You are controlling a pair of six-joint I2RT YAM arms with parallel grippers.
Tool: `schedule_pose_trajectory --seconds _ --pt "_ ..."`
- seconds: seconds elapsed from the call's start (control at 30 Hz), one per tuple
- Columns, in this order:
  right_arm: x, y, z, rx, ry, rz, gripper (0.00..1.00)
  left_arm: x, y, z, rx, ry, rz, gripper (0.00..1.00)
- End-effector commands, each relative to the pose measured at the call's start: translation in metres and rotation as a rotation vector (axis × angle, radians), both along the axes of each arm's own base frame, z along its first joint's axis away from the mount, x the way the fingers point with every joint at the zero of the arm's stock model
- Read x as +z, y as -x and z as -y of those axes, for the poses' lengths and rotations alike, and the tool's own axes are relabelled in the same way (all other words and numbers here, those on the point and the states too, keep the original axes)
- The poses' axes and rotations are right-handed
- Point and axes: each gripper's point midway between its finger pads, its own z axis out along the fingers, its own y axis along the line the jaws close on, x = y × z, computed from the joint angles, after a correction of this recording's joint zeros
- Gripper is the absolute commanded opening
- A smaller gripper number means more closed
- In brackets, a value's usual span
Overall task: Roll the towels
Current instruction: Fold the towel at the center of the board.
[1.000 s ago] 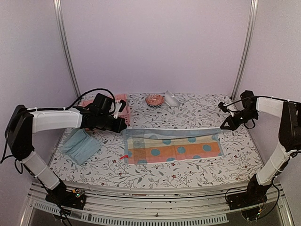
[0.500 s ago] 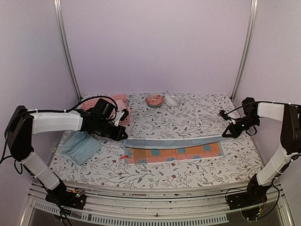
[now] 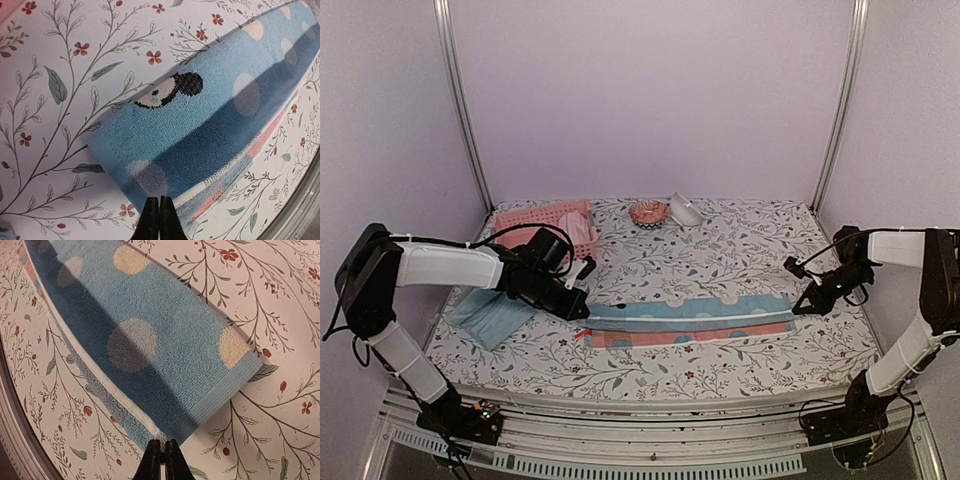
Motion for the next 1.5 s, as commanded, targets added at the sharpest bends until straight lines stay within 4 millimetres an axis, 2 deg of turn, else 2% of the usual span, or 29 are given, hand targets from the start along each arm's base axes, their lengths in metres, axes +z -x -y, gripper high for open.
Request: schedule_pose_trajectory --seconds 0.0,0.43,0.53,0.73,0.9,1.1,1.33,1.47 --pt "-0.011 0.011 0.004 0.034 0.025 -0.007 0.03 -0.017 0.01 -0.005 -0.006 -0.055 -0.037 0.0" --pt "-0.025 0.017 0.004 0.052 0.027 -0.026 0.03 -0.025 0.023 -0.004 -0.04 -0.084 -0.059 0.0" --pt "-0.029 0.019 0.006 0.052 0.039 -0.028 0.03 -0.022 0.026 -0.001 -0.055 -0.081 -0.049 0.0" --pt "-0.029 0.014 0.008 0.046 0.05 -0.019 0.03 0.003 0.025 0.005 -0.067 -0.043 0.036 0.0" --pt "-0.031 0.01 0.01 0.04 0.057 -0.028 0.03 0.004 0.03 0.004 -0.074 -0.045 0.022 0.0" --pt "-0.023 0.002 0.011 0.026 0.063 -0.002 0.03 0.004 0.037 0.006 -0.088 -0.04 0.018 0.01" --pt "0.003 -0.019 0.011 0.004 0.059 0.071 0.03 0.017 0.036 0.009 -0.099 -0.018 0.046 0.01" --pt "-0.009 -0.015 0.018 0.021 0.106 0.059 0.03 0.01 0.05 0.017 -0.15 0.018 -0.019 0.02"
